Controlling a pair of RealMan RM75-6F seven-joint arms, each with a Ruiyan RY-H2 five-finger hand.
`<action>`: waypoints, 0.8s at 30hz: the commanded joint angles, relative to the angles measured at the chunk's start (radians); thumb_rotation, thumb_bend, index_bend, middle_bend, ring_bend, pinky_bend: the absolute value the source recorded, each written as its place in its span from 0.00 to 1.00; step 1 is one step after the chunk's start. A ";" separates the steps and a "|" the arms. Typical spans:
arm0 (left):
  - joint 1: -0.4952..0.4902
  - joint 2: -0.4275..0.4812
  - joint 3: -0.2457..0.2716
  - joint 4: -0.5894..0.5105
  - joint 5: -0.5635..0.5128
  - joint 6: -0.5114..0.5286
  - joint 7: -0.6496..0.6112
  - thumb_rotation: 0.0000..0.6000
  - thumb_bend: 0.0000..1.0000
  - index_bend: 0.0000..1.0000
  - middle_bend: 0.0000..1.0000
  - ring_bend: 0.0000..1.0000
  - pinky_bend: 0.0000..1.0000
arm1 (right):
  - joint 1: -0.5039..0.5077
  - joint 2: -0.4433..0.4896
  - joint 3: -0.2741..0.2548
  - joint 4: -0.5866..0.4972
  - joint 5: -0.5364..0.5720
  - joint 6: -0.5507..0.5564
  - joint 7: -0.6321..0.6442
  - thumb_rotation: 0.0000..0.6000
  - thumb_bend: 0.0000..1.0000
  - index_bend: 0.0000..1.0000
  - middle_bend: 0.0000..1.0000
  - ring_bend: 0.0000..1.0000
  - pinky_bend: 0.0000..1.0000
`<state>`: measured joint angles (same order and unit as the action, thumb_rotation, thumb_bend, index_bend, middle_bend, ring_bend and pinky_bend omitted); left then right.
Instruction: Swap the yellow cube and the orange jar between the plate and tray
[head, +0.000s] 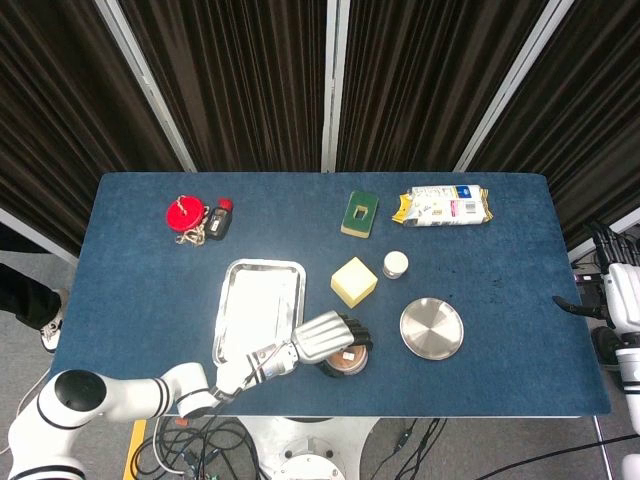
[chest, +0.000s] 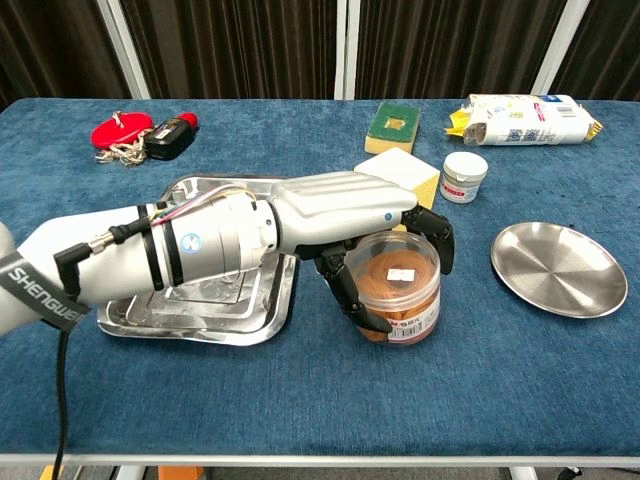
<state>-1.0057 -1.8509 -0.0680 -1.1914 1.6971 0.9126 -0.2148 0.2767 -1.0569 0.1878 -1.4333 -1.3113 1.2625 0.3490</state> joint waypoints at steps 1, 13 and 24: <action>-0.004 -0.014 0.005 0.023 0.003 0.017 -0.003 1.00 0.20 0.35 0.33 0.30 0.55 | 0.000 0.002 0.002 0.001 0.002 -0.003 0.000 1.00 0.00 0.00 0.00 0.00 0.00; 0.014 -0.010 0.033 0.029 0.008 0.073 0.023 1.00 0.11 0.19 0.18 0.14 0.40 | 0.002 0.004 0.013 -0.013 0.007 -0.013 -0.017 1.00 0.00 0.00 0.00 0.00 0.00; 0.073 0.226 0.012 -0.210 -0.088 0.070 0.201 1.00 0.09 0.18 0.18 0.13 0.41 | -0.008 -0.006 0.010 -0.008 -0.004 0.003 -0.023 1.00 0.00 0.00 0.00 0.00 0.00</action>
<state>-0.9588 -1.6934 -0.0426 -1.3357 1.6541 0.9868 -0.0787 0.2681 -1.0624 0.1972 -1.4413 -1.3157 1.2656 0.3261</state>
